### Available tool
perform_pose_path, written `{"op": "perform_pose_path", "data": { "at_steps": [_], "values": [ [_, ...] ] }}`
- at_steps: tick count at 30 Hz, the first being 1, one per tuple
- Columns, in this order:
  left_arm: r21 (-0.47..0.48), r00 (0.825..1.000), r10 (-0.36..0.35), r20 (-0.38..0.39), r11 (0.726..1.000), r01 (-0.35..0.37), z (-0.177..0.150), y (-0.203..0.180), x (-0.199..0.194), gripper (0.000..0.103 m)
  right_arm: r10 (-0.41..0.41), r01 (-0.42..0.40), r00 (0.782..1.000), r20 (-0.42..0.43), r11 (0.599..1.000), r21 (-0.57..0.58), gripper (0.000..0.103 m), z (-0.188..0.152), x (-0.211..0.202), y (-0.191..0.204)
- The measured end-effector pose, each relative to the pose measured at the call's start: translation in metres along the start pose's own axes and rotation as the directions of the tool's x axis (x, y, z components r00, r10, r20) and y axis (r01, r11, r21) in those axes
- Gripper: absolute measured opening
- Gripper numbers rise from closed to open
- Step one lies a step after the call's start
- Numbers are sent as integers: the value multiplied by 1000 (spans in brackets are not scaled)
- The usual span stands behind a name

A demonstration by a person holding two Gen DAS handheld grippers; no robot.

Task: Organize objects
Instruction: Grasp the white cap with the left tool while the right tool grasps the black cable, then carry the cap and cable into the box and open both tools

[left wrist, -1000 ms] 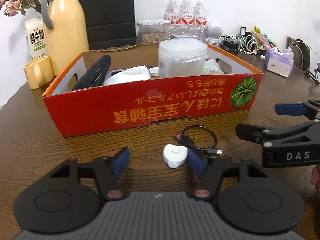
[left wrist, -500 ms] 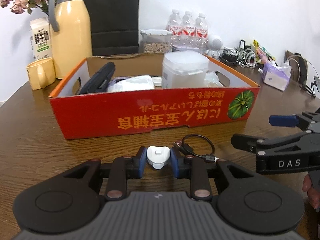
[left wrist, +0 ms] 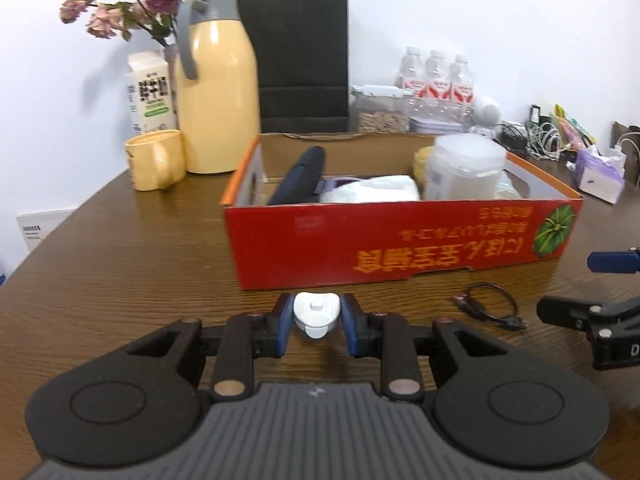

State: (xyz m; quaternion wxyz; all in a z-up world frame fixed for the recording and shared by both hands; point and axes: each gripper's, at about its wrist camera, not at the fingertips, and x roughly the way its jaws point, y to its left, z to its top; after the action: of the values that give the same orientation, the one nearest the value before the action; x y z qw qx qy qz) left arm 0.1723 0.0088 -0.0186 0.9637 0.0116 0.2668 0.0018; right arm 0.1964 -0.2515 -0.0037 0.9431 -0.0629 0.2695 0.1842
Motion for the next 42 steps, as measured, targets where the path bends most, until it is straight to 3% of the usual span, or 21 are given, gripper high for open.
{"op": "perform_pose_path", "data": {
  "at_steps": [2,5,7,9,14,17,23,27,42],
  "values": [
    [-5,1000,10,7,1000,-10,-1,4,-2,27,28,-28,1000,-1,999,-14,87,1,0,8],
    [-16,1000,9,12,1000,-9,-1,8,-3,27,73,-72,997,1,997,-31,69,3,2,20],
    [-15,1000,6,15,1000,-6,-2,8,-3,27,96,-96,995,-1,995,-37,50,6,4,27],
    [-12,1000,0,17,1000,0,-3,7,-3,27,117,-118,993,-11,992,-47,41,8,8,34],
    [-22,1000,-13,21,1000,14,-4,9,-3,27,138,-140,990,-35,988,-66,37,14,18,48],
    [-27,1000,-21,17,999,21,-4,10,-3,27,140,-144,989,-54,988,-63,27,16,24,52],
    [-32,999,-31,17,999,31,-4,12,-3,27,134,-140,987,-89,988,-63,24,17,35,57],
    [-35,999,-30,13,999,31,-5,12,-3,27,144,-149,986,-89,987,-59,12,17,35,56],
    [-60,999,2,41,998,1,4,14,-12,27,147,-147,989,-11,986,-77,11,27,12,57]
  ]
}}
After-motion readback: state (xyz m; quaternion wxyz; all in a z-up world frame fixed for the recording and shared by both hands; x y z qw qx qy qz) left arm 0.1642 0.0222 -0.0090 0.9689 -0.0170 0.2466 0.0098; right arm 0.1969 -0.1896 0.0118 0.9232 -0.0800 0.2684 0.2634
